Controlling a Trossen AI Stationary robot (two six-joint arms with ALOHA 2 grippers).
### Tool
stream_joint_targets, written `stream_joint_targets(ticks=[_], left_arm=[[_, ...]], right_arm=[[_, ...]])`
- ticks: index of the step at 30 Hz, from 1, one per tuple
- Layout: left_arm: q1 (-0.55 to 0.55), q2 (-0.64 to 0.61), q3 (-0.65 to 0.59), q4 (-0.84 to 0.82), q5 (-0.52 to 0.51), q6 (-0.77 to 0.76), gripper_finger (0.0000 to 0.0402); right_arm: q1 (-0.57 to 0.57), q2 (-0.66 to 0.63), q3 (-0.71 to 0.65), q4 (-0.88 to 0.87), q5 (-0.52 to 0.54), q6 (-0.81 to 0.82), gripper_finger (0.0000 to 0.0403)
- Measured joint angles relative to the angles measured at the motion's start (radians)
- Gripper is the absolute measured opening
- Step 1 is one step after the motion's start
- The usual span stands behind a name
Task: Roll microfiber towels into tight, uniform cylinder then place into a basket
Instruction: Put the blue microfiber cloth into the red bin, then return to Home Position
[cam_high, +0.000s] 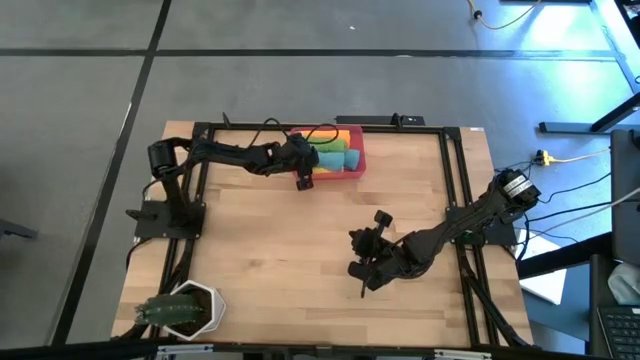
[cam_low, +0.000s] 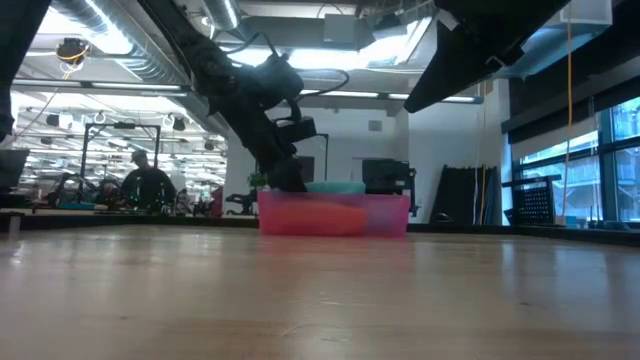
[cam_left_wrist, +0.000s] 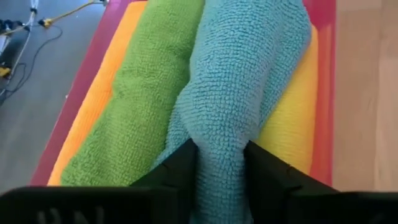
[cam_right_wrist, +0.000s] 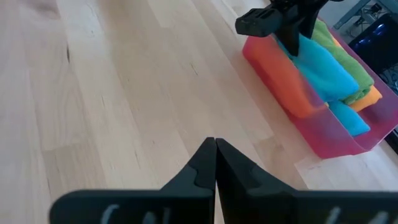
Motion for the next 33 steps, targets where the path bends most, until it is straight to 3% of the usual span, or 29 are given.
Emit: stream_joint_targets(ticks=[9,16,18,21,24,28,33], left_arm=[[-0.031,-0.089,0.0,-0.068,-0.014,-0.029,0.0161],[-0.067,-0.255,0.0,-0.194,-0.021,-0.089,0.0169],[-0.078,-0.319,0.0,-0.231,0.027,-0.12,0.0167],[-0.087,-0.415,0.0,-0.247,0.178,-0.159,0.0161],[-0.101,-0.518,0.0,-0.244,0.264,-0.201,0.0151],[-0.15,-0.65,0.0,-0.265,0.274,-0.22,0.0136],[-0.222,-0.796,-0.011,-0.29,0.266,-0.24,0.0121]], right_arm=[[0.0,0.0,0.0,0.002,-0.023,0.0,0.0019],[0.0,0.0,0.0,0.007,-0.023,-0.017,0.0021],[0.0,0.0,0.0,0.027,-0.023,-0.037,0.0021],[-0.006,-0.012,0.0,0.115,-0.028,-0.149,0.0021],[-0.023,-0.057,0.0,0.22,-0.1,-0.281,0.0021],[-0.055,-0.142,0.0,0.319,-0.214,-0.436,0.0021],[-0.104,-0.258,0.0,0.314,-0.269,-0.546,0.0021]])
